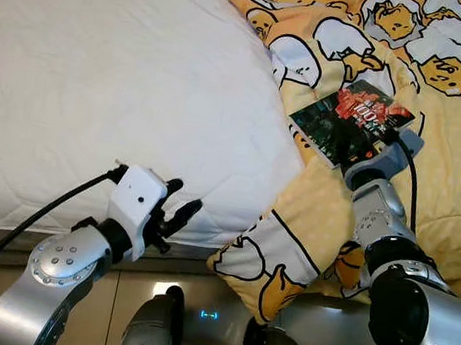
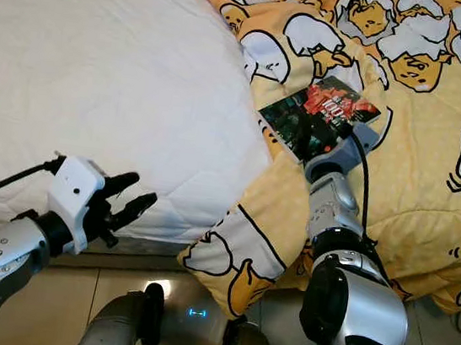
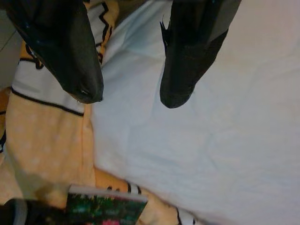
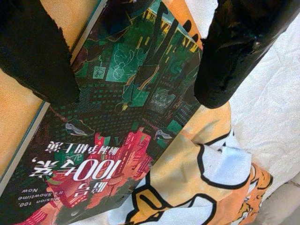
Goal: Clean up the room
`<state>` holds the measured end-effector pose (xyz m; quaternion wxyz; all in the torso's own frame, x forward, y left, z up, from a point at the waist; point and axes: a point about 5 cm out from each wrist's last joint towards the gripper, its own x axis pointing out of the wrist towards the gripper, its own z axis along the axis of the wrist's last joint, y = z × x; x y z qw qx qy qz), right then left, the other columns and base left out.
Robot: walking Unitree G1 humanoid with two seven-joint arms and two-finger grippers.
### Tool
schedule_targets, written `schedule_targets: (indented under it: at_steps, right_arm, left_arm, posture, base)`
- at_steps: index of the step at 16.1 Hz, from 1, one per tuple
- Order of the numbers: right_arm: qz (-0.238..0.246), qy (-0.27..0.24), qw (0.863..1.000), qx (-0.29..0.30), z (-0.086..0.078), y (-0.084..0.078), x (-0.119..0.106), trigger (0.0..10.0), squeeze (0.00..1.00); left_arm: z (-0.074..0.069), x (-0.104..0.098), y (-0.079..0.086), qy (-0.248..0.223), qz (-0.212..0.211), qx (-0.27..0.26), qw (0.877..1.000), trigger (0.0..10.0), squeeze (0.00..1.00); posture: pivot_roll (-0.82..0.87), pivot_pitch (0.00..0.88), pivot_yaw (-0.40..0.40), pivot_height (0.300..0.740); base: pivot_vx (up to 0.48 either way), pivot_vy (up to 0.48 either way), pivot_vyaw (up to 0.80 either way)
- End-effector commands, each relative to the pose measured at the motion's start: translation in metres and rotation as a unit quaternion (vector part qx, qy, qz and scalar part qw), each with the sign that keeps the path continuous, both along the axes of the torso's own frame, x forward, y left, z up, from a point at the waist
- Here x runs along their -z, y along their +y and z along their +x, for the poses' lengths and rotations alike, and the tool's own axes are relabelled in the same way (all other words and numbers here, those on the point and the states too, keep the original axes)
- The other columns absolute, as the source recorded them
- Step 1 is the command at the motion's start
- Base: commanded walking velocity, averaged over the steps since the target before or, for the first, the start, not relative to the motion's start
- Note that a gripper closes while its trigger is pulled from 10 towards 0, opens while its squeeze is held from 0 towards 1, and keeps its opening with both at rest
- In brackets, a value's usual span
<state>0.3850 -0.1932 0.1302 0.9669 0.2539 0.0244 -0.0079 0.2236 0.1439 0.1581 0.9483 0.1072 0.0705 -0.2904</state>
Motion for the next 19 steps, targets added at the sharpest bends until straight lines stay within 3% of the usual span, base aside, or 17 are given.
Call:
schedule_targets:
  at_steps: [1,5,9,16,19]
  right_arm:
    - [0.013,0.021,1.000,0.005,-0.001,-0.001,0.006,10.0,0.00]
    - [0.014,0.035,0.999,0.022,-0.004,-0.005,0.013,10.0,0.00]
    - [0.040,-0.004,0.997,0.058,-0.005,-0.019,0.004,10.0,0.00]
    - [0.024,0.019,0.999,0.032,-0.008,-0.016,0.014,10.0,0.00]
    - [0.038,0.047,0.998,0.016,-0.010,-0.012,0.021,10.0,0.00]
  left_arm:
    - [-0.004,-0.002,-0.003,0.004,0.002,0.015,1.000,10.0,0.00]
    - [-0.005,-0.001,-0.003,0.006,0.006,0.017,1.000,10.0,0.00]
    - [-0.005,-0.002,-0.004,0.006,0.006,0.019,1.000,10.0,0.00]
    - [-0.005,-0.002,-0.005,0.008,0.010,0.026,1.000,10.0,0.00]
    - [-0.006,-0.001,-0.004,0.011,0.012,0.026,1.000,10.0,0.00]
  posture:
    - [0.27,0.320,0.001,0.740]
    - [0.27,0.320,0.002,0.740]
    - [0.26,0.315,0.006,0.740]
    - [0.27,0.318,0.012,0.740]
    - [0.27,0.320,0.011,0.740]
  base:
    - [0.000,0.000,0.00]
    - [0.000,0.000,0.00]
    - [0.000,0.000,0.00]
    - [0.000,0.000,0.00]
    - [0.000,0.000,0.00]
